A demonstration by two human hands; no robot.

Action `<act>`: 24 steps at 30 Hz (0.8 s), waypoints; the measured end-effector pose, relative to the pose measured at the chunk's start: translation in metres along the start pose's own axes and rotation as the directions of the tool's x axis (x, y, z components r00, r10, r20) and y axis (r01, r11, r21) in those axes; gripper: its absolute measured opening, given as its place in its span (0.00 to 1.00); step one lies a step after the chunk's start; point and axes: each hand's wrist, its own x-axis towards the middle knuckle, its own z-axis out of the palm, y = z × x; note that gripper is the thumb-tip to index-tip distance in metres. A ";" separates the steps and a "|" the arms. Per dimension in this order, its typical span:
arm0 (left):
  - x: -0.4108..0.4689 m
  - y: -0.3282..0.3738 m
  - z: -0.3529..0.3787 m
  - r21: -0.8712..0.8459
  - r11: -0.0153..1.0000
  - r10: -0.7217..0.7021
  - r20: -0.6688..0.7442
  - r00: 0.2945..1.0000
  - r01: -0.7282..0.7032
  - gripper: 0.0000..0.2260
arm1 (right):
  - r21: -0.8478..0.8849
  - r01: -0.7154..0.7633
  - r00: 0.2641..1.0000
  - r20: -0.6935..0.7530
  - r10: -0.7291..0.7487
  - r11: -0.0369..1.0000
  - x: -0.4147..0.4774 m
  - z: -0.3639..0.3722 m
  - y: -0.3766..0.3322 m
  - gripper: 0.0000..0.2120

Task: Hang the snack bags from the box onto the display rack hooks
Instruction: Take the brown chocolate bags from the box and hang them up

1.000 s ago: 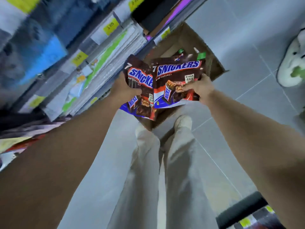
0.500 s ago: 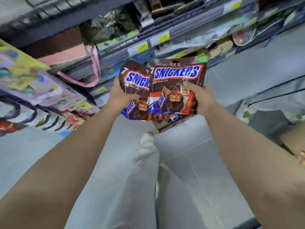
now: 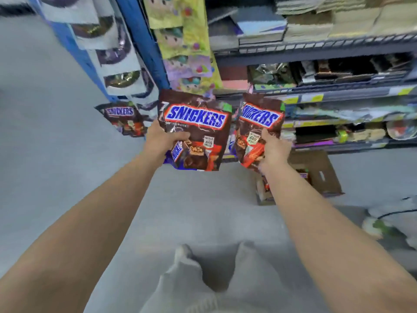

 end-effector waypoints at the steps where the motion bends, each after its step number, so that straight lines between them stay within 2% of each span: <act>1: -0.001 0.004 -0.019 -0.054 0.998 -0.010 0.019 1.000 0.011 0.21 | -0.048 -0.006 1.000 0.022 0.007 0.999 -0.012 0.018 0.009 0.08; 5: 0.002 0.015 -0.091 -0.164 0.984 -0.058 0.056 0.997 0.066 0.25 | -0.171 0.046 0.988 0.155 -0.019 0.984 -0.054 0.090 0.039 0.05; 8: 0.010 0.014 -0.134 -0.206 0.977 -0.064 0.006 0.998 0.064 0.21 | -0.194 0.106 0.968 0.245 -0.056 0.975 -0.082 0.135 0.057 0.03; 15: 0.033 0.017 -0.197 -0.246 0.969 -0.034 -0.004 0.999 0.032 0.17 | -0.279 0.263 0.918 0.368 -0.150 0.923 -0.111 0.201 0.073 0.01; 17: 0.043 0.022 -0.205 -0.227 0.973 -0.033 -0.012 0.999 0.030 0.18 | -0.302 0.313 0.903 0.387 -0.184 0.900 -0.109 0.215 0.075 0.05; 20: 0.065 0.026 -0.217 -0.181 0.982 -0.055 -0.029 0.998 0.049 0.21 | -0.362 0.395 0.884 0.398 -0.243 0.845 -0.100 0.237 0.080 0.04; 24: 0.093 0.022 -0.233 -0.119 0.985 -0.128 -0.007 0.992 0.126 0.23 | -0.467 0.451 0.872 0.410 -0.265 0.761 -0.084 0.267 0.086 0.14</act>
